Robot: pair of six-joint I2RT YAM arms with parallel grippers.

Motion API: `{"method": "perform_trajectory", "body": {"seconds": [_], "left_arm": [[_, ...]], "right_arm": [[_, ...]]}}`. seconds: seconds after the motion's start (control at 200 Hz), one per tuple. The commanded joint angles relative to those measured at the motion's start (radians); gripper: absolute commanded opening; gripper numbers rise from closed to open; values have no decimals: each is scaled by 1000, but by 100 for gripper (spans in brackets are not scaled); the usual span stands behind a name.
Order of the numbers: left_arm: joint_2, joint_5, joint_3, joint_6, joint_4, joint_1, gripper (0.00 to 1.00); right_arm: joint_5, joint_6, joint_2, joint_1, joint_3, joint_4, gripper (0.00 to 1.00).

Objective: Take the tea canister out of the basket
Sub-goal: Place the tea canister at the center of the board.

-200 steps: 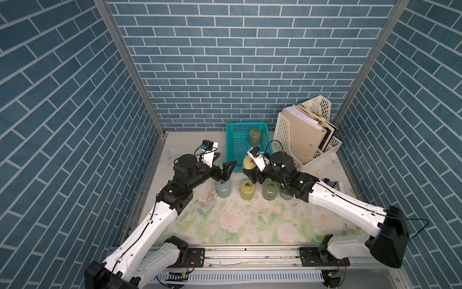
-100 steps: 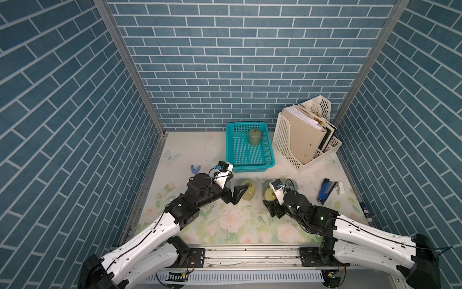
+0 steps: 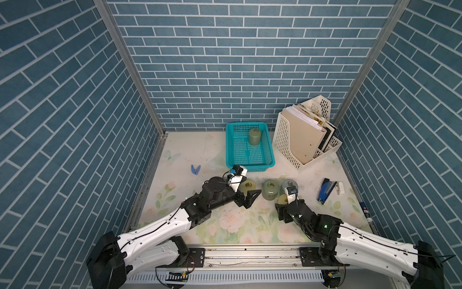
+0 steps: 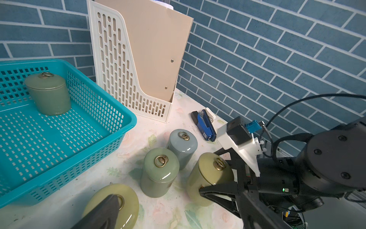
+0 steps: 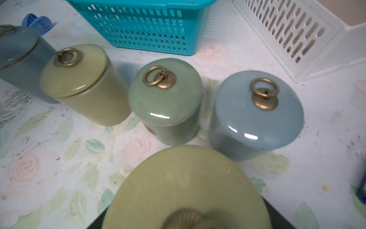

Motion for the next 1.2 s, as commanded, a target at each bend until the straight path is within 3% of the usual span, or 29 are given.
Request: {"method": "perform_trajectory", "body": {"seconds": [0.0,0.365,0.61,0.83,0.935,1.0,1.19], "left_arm": [[15,-7,1,7,50,-11,100],[63,-2,10,21,80,-16,100],[77,-3,17,31,83,-18,100],[87,-3,18,36,88,-18,100],[90,-1,18,37,89,-18,100],[90,-1,21,39,88,-18,100],[94,-1,29,45,81,-18,100]], "right_arm": [[75,95,-35,5,8,8,0],[163,239,67,11,3,-98,0],[206,285,16,18,-45,-95,0],[196,291,-20,20,-78,-77,36],[193,290,-2,23,-73,-76,67],[190,288,13,26,-67,-76,81],[184,282,44,35,-55,-76,100]]}}
